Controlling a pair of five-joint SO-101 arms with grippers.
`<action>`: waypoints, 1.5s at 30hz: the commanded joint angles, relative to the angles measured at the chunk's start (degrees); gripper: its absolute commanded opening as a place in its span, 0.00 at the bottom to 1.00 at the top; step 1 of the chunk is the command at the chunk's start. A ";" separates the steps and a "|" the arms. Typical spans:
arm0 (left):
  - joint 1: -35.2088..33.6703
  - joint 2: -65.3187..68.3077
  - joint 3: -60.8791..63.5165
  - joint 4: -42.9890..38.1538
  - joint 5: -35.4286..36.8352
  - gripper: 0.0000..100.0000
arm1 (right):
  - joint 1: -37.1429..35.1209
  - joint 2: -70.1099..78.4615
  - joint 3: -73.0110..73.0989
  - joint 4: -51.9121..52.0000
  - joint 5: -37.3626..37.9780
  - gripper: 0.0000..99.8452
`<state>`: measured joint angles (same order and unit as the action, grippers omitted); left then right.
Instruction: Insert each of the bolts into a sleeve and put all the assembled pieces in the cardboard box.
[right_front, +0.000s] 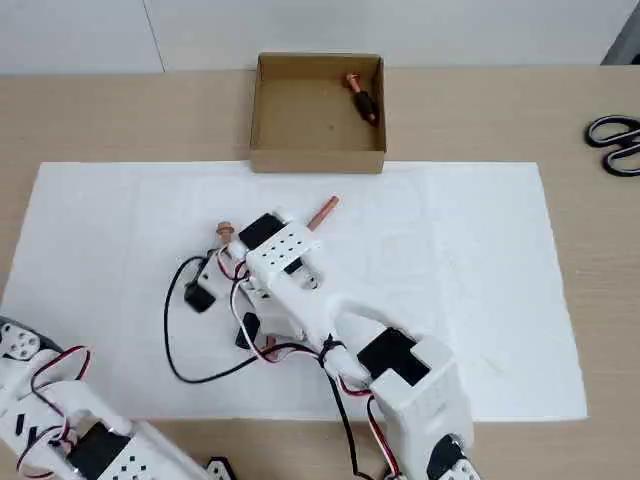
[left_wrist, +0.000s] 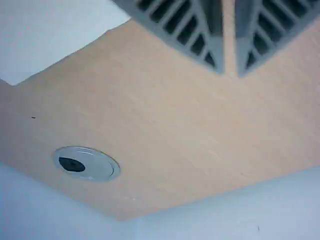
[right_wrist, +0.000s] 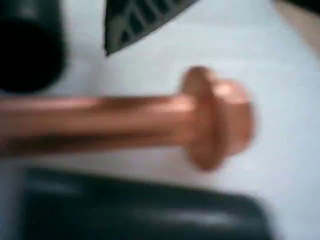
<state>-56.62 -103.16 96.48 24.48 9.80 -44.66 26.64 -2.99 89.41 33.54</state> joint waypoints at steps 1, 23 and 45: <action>-0.26 -0.70 -0.13 -1.41 0.18 0.01 | -0.66 2.33 0.44 -0.92 -2.64 0.01; 27.08 -0.70 -0.13 -1.32 0.18 0.01 | 14.29 -32.31 -1.05 6.99 -15.30 0.00; 59.96 -0.44 -5.85 13.19 0.18 0.01 | 26.07 -75.56 28.75 -5.67 -20.84 0.01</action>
<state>0.44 -103.16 95.43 30.73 9.89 -22.15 -43.25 20.75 91.87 13.49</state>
